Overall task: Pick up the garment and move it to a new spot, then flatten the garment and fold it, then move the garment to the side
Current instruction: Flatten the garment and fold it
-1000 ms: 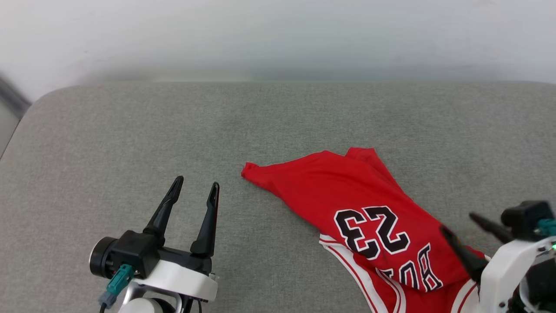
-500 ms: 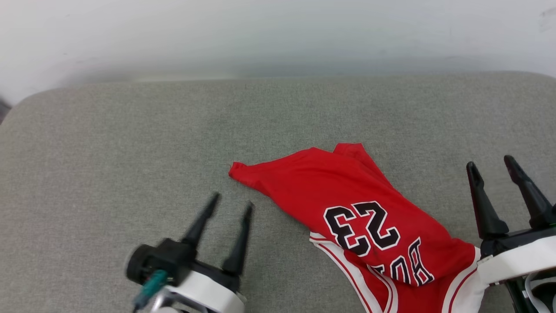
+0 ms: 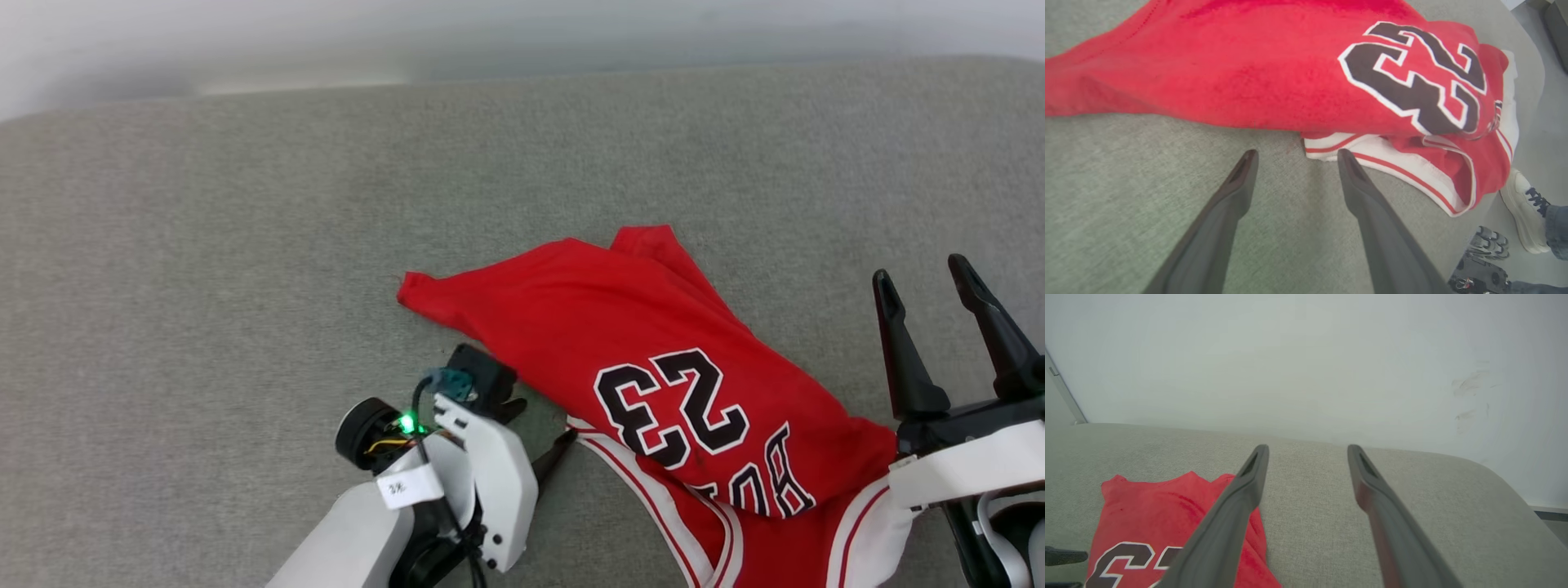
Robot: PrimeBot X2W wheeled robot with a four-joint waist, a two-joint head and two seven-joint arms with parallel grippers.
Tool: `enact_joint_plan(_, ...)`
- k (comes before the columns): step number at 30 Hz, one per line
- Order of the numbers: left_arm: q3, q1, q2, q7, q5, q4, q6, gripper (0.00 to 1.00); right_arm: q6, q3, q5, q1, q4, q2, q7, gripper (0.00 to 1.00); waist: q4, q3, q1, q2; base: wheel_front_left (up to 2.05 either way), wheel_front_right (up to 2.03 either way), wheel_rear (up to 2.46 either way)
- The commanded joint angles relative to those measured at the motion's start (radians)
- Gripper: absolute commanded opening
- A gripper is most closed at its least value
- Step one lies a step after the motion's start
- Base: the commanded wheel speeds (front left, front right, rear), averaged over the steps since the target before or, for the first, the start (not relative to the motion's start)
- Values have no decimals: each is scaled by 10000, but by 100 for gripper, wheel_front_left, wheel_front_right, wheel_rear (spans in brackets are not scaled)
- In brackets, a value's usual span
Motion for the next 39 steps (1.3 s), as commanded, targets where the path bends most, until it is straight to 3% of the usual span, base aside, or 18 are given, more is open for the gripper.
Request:
enact_joint_plan(1, -63, -201, -124, 195, -137, 103, 21, 100, -3, 23, -96, -176, -30, 25, 12, 100, -201, 241, -1, 0, 0, 0, 0)
enact_joint_plan(13, -463, -1118, -502, 290, -388, 916, -1, 97, -3, 93, -279, -334, 240, 269, -270, 100, -454, 864, -1, 0, 0, 0, 0)
enact_joint_plan(15, -548, -1164, -477, 265, -381, 1169, -3, 7, -3, 149, -332, -359, 281, 258, -267, 100, -444, 891, -1, 0, 0, 0, 0)
enact_joint_plan(16, -574, -1172, -463, 214, -390, 1281, -4, 0, -3, 161, -340, -376, 298, 259, -271, 100, -429, 892, -1, 0, 0, 0, 0)
enact_joint_plan(28, 185, -264, 76, -1297, -563, 1261, 411, 0, -3, 269, -471, -41, 428, 18, -49, 100, 382, 49, -1, 0, 0, 0, 0)
enact_joint_plan(34, 1025, 835, 1010, -1672, -707, 323, 1073, 0, -3, 404, -381, 229, 461, -19, 127, 100, 1018, -609, -1, 0, 0, 0, 0)
enact_joint_plan(39, 1814, 1624, 1765, -1790, -560, -936, 1926, 0, -3, 521, -346, 364, 504, -28, 225, 100, 1447, -909, -1, 0, 0, 0, 0)
